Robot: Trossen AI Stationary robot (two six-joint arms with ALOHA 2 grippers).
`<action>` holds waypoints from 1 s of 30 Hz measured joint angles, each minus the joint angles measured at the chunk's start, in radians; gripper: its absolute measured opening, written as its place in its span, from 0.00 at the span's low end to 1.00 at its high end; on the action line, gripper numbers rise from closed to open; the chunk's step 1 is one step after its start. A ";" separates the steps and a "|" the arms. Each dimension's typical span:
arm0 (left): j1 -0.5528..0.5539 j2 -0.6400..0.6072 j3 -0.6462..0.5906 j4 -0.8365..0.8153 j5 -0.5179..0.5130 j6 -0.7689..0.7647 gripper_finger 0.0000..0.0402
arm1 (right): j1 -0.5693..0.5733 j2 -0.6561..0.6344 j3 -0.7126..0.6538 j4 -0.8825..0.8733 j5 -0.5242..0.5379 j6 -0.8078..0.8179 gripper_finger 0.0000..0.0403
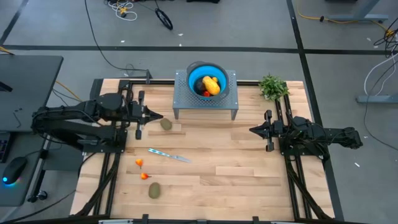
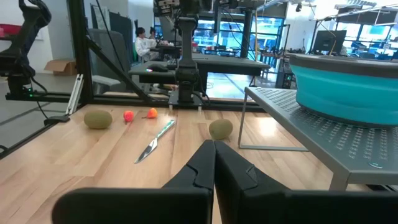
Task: Pick & Place Fruit
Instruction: Put the top kiwi into the blue bin
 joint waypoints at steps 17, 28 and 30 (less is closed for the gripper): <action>0.014 0.072 0.008 -0.053 0.010 0.044 0.00 | 0.000 0.000 0.000 0.000 0.000 0.000 0.02; 0.014 0.080 -0.028 -0.105 0.020 0.050 0.00 | 0.000 0.000 0.000 0.000 0.000 0.000 0.02; 0.014 0.079 -0.034 -0.106 0.032 0.050 0.00 | 0.000 0.000 0.000 0.000 0.000 0.000 0.02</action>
